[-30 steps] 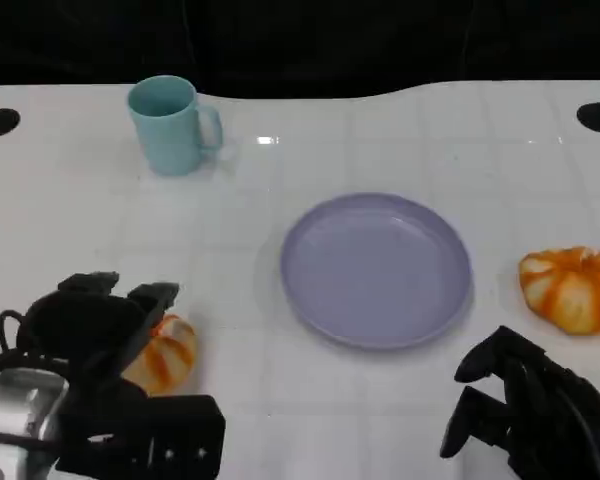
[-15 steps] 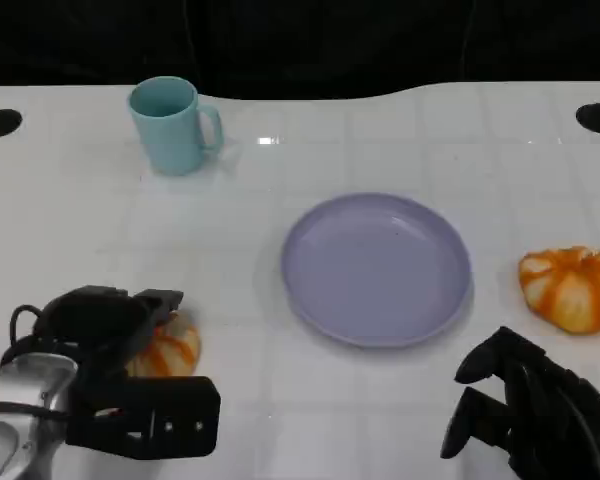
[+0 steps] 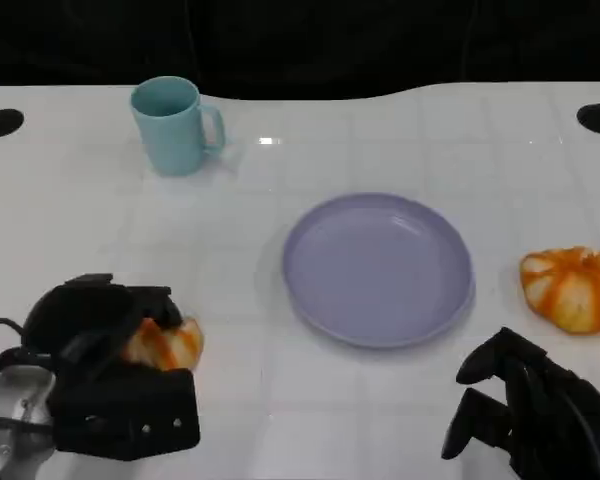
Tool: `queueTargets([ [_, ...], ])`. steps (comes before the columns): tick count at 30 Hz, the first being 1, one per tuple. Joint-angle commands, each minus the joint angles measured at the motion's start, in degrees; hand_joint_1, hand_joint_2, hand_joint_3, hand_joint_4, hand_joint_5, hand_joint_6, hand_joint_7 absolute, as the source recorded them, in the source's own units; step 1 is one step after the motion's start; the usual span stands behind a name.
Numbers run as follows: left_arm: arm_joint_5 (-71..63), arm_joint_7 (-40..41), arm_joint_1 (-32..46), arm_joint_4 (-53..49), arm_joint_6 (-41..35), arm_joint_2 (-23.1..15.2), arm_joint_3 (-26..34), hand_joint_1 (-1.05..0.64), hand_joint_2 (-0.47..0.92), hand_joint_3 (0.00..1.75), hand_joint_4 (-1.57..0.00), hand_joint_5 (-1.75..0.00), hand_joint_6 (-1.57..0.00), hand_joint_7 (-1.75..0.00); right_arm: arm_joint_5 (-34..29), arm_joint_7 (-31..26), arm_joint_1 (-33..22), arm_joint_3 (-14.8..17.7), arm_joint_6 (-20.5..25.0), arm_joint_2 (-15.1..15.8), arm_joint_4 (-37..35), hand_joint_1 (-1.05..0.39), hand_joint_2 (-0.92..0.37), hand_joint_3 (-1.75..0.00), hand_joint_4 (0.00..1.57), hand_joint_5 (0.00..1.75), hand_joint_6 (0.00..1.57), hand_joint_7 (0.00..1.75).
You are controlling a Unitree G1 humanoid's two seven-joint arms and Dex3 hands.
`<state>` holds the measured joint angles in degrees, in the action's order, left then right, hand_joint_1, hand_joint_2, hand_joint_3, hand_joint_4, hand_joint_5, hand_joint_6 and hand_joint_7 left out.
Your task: Grasp the bread from the table and place it into the plate.
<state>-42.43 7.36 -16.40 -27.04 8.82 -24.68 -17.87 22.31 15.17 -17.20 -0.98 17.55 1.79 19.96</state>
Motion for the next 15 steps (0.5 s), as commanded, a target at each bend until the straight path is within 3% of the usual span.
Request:
queueTargets([
  [1,1.99,4.42,0.58,-1.25,1.87,0.57,1.07,-0.26,0.83,0.62,-0.86,-1.75,-0.67,-1.7,0.03,0.02,-0.07,0.31,-0.15,0.66,0.52,-0.51,-0.92,-0.49,0.62,1.75,0.41,1.69],
  [14,8.59,2.35,0.74,1.94,2.66,0.96,3.52,-0.22,0.74,0.7,-0.84,-1.75,-0.63,-1.75,0.51,0.05,-0.26,0.21,0.07,0.39,0.47,-0.52,-0.92,-0.49,0.62,1.75,0.41,1.68],
  [15,10.03,1.81,0.8,2.66,3.13,1.11,4.18,-0.22,0.66,0.93,-0.83,-1.75,-0.66,-1.75,0.52,0.08,-0.27,0.24,0.02,0.41,0.45,-0.51,-0.92,-0.49,0.62,1.75,0.41,1.68],
])
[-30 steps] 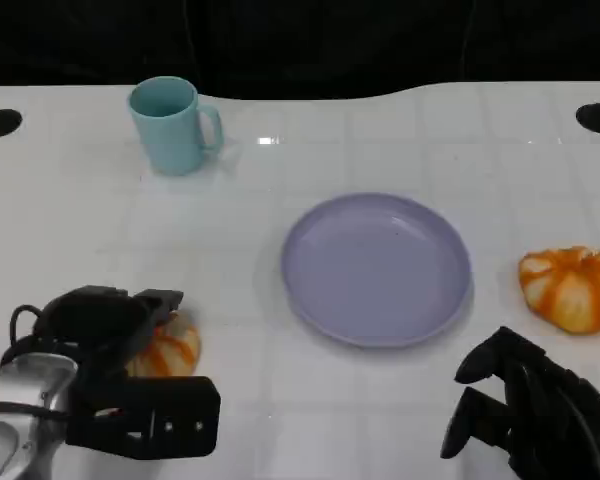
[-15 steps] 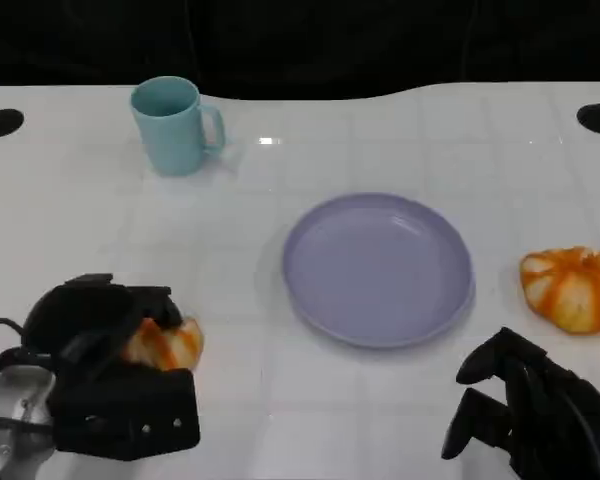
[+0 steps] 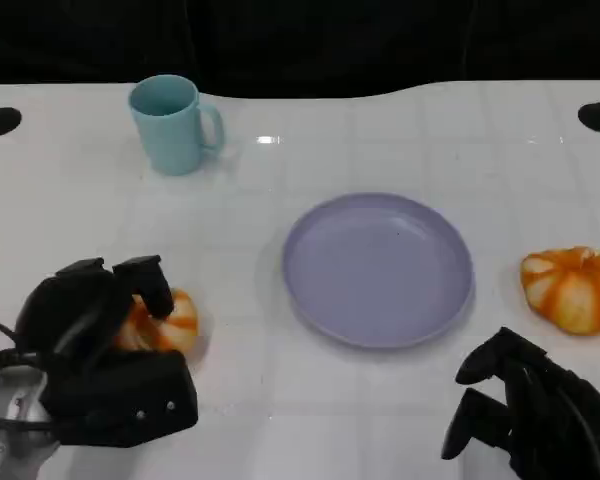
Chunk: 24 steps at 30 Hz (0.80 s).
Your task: Grasp the bread from the table and place it into the plate.
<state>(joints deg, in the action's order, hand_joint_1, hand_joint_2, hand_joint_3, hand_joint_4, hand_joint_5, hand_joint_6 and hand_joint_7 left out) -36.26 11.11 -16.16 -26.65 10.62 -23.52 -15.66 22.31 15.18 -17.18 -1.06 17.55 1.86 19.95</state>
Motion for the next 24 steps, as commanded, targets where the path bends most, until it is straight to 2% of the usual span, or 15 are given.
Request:
queueTargets([
  [1,5.32,-2.93,0.61,3.55,1.29,0.08,2.66,-0.22,0.62,1.04,-0.83,-1.75,-0.68,-1.75,0.56,0.16,-0.27,0.39,-0.02,0.38,0.38,-0.51,-0.92,-0.49,0.62,1.75,0.41,1.68],
  [3,6.63,-4.13,0.73,5.02,0.88,0.11,3.19,-0.23,0.59,1.16,-0.85,-1.75,-0.7,-1.75,0.62,0.24,-0.24,0.46,-0.05,0.42,0.3,-0.51,-0.92,-0.49,0.62,1.75,0.41,1.68],
  [12,9.66,-7.69,-0.73,8.99,0.64,0.09,4.77,-0.22,0.53,1.26,-0.89,-1.75,-0.73,-1.75,0.52,0.09,-0.27,0.33,0.15,0.36,0.36,-0.51,-0.92,-0.49,0.62,1.75,0.42,1.69],
  [24,9.47,-11.24,-5.21,11.8,-2.08,1.45,4.68,-0.19,0.47,1.25,-0.84,-1.75,-0.7,-1.75,0.64,-0.02,-0.41,0.26,0.25,0.43,0.33,-0.51,-0.92,-0.48,0.62,1.75,0.4,1.7],
])
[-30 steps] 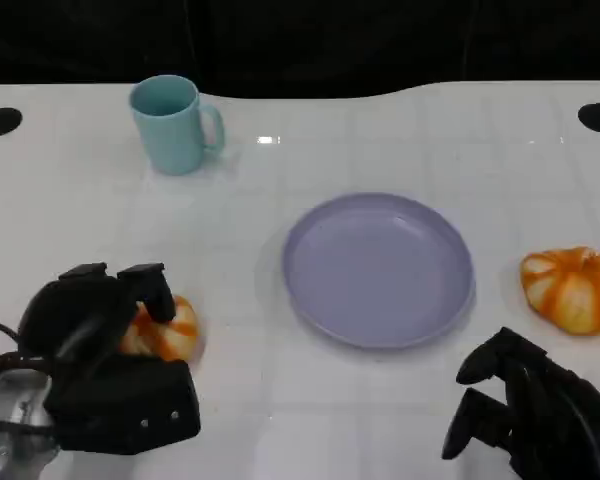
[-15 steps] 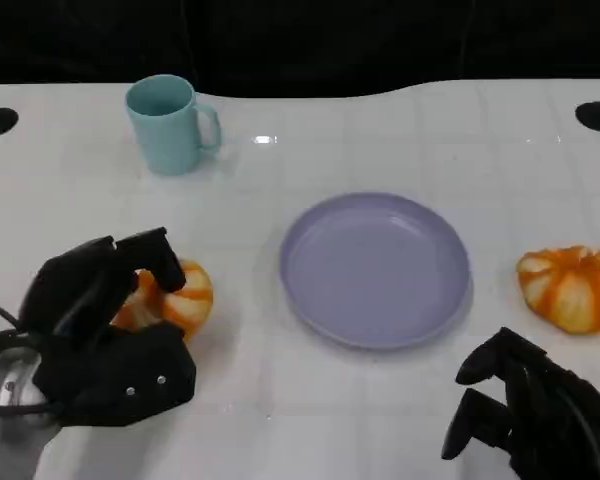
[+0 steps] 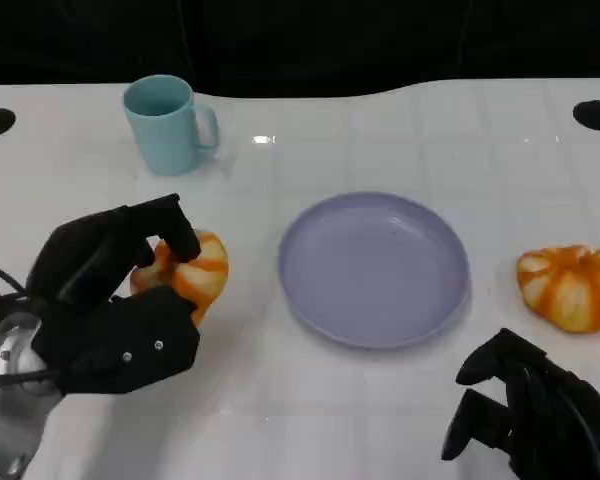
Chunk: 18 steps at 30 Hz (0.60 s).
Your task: Grasp the bread from the table and place it into the plate.
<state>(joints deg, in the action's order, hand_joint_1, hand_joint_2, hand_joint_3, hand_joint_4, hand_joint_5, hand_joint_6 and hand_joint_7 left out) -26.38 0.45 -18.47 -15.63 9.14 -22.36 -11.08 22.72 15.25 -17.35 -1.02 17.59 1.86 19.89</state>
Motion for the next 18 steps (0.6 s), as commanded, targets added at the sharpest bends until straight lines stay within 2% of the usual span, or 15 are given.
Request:
queueTargets([
  [1,-0.15,-0.45,-3.75,0.14,0.15,0.66,-0.05,-0.18,0.47,1.25,-0.85,-1.75,-0.7,-1.75,0.23,-0.02,-0.25,0.23,0.1,0.43,0.29,-0.51,-0.92,-0.49,0.62,1.75,0.4,1.71],
  [18,-0.82,0.65,-12.35,-7.27,5.28,5.67,-3.32,-0.14,0.45,1.24,-0.85,-1.75,-0.71,-1.75,0.49,0.29,0.12,0.49,-0.01,0.36,-0.72,-0.5,-0.92,-0.49,0.63,1.75,0.41,1.72],
])
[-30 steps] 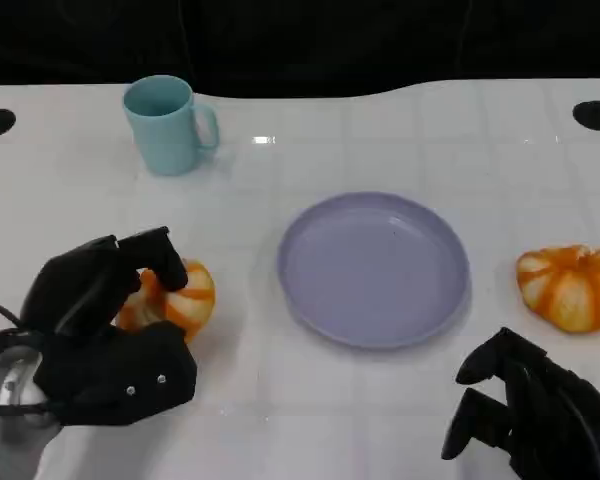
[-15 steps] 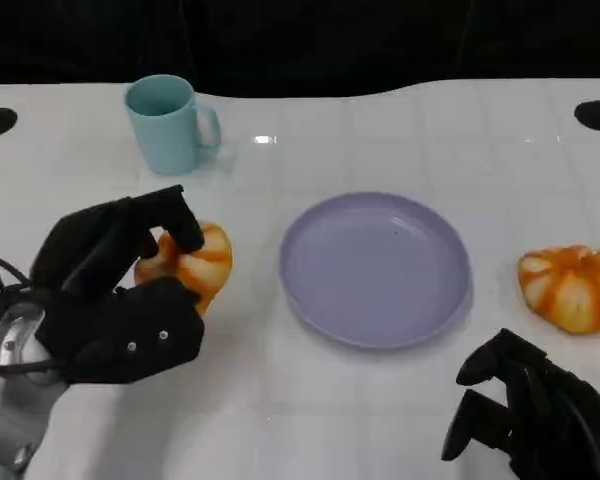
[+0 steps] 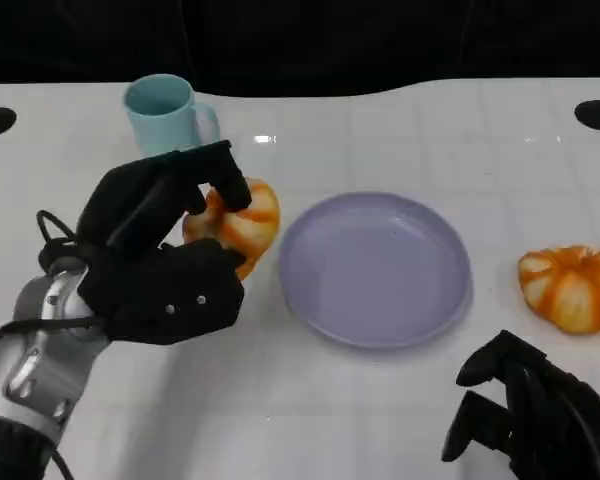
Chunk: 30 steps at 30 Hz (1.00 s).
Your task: Grasp the bread from the table and place it into the plate.
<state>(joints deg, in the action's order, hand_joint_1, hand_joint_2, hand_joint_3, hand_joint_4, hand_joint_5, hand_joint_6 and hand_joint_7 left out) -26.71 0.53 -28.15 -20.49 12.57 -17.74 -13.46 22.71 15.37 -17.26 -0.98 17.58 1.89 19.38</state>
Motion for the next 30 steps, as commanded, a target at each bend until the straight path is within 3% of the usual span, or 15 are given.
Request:
queueTargets([
  [1,-0.6,0.75,-3.03,-2.94,2.16,1.35,-1.15,-0.14,0.45,1.25,-0.86,-1.75,-0.71,-1.75,0.51,0.15,0.04,0.46,0.07,0.33,-0.23,-0.5,-0.92,-0.49,0.63,1.75,0.41,1.72],
  [9,-2.98,2.44,-5.59,-6.15,4.11,4.3,-3.65,-0.15,0.41,1.32,-0.89,-1.75,-0.71,-1.75,0.64,0.21,-0.13,0.34,0.35,0.43,0.15,-0.5,-0.92,-0.49,0.63,1.75,0.4,1.71],
  [16,-3.4,2.8,-5.89,-6.8,4.62,4.71,-3.69,-0.15,0.38,1.35,-0.89,-1.75,-0.71,-1.75,0.8,0.17,-0.16,0.3,0.26,0.5,0.12,-0.5,-0.92,-0.49,0.62,1.75,0.4,1.71],
  [20,-5.23,4.5,-9.29,-10.87,5.27,9.15,-6.75,-0.18,0.37,1.36,-0.92,-1.75,-0.72,-1.75,0.82,0.35,-0.69,0.23,0.19,0.73,0.62,-0.5,-0.92,-0.49,0.62,1.75,0.4,1.71],
  [30,-7.1,7.92,-12.53,-17.79,6.59,12.33,-8.65,-0.18,0.39,1.37,-0.95,-1.75,-0.73,-1.75,0.68,0.64,-1.11,0.18,-0.16,0.86,0.94,-0.51,-0.92,-0.49,0.61,1.75,0.39,1.7],
])
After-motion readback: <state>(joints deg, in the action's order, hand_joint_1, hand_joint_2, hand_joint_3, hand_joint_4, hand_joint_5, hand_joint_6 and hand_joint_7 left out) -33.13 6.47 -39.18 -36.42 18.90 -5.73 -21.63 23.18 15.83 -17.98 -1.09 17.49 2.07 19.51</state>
